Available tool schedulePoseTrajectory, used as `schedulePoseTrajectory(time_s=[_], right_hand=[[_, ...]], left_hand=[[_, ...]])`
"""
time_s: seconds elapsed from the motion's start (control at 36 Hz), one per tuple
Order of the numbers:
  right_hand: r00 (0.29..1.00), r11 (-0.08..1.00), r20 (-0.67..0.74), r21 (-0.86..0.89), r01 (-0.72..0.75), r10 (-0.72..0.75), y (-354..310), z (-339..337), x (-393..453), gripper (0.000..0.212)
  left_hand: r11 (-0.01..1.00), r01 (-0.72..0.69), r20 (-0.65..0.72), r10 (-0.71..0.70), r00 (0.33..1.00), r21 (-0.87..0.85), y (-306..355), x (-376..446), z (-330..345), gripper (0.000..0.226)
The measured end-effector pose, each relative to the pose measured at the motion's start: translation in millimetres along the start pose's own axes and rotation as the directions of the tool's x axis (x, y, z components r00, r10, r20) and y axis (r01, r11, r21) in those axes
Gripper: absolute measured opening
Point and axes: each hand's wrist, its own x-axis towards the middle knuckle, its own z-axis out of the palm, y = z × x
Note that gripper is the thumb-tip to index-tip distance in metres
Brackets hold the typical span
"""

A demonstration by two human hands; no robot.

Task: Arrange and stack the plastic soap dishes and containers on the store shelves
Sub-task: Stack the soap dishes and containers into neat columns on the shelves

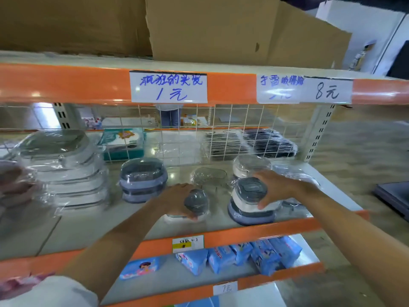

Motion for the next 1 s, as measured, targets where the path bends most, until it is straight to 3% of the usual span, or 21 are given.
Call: schedulePoseTrajectory(time_s=[0.17,0.31,0.56,0.72,0.86,1.0], right_hand=[[0.981,0.987,-0.123,0.026,0.157,-0.153,-32.0,-11.8,9.8,0.101],[0.936,0.946,-0.164,0.040,0.321,-0.311,-83.7,-7.6,26.4,0.095],[0.913,0.928,-0.162,-0.074,0.366,-0.373,-147.6,27.0,64.3,0.093],[0.924,0.929,-0.095,-0.026,0.370,-0.371,-140.8,30.5,71.5,0.094],[0.950,0.880,-0.008,0.376,0.292,-0.312,-120.2,14.5,77.1,0.072],[0.973,0.918,-0.105,0.324,0.227,-0.203,-101.7,10.4,89.3,0.054]], left_hand=[[0.985,0.112,-0.041,-0.119,0.992,-0.131,-11.9,-19.9,5.4,0.116],[0.943,0.163,-0.075,-0.192,0.979,-0.291,-22.2,-42.4,0.2,0.115],[0.930,0.125,-0.229,-0.212,0.950,-0.345,-29.2,-68.5,-15.8,0.112],[0.989,0.095,-0.276,-0.124,0.953,-0.115,-12.1,-56.5,-16.9,0.110],[0.997,0.072,-0.333,-0.071,0.940,-0.010,-13.0,-43.8,-7.2,0.081],[0.993,0.099,-0.308,-0.076,0.948,0.061,-10.4,-40.7,-10.1,0.076]])
